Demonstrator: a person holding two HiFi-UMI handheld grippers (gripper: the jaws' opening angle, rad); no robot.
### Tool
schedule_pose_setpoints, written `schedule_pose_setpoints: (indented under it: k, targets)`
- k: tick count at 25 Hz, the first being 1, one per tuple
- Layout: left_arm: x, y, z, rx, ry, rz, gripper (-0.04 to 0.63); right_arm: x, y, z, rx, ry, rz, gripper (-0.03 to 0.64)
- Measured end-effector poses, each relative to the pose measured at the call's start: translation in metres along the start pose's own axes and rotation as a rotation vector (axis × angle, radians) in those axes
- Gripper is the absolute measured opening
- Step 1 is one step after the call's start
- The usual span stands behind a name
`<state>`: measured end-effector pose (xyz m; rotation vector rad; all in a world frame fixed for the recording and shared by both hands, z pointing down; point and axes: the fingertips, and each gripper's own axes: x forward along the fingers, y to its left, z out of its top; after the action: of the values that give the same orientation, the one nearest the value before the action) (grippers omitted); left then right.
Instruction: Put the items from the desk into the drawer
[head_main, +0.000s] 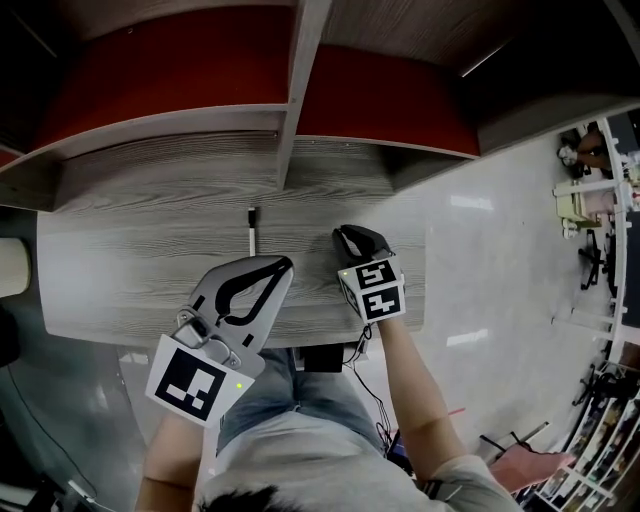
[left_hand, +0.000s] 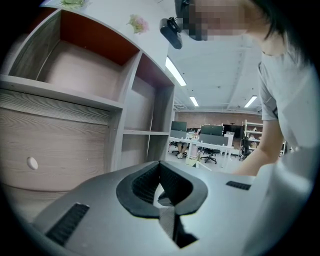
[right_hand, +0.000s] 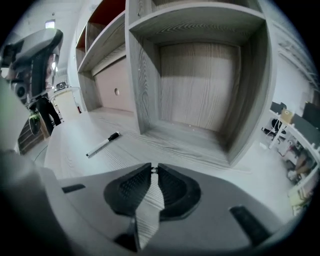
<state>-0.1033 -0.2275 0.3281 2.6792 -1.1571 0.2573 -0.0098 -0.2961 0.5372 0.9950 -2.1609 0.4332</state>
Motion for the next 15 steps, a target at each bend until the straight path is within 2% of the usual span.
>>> schedule_pose_setpoints:
  k: [6, 15]
  targets:
    - [0.005, -0.028, 0.008, 0.017, -0.022, -0.033, 0.009, -0.05, 0.012, 0.026, 0.022, -0.134, 0.043, 0.051]
    - [0.015, -0.089, 0.016, 0.041, -0.055, -0.102, 0.009, -0.169, 0.028, 0.05, 0.031, -0.366, 0.063, 0.051]
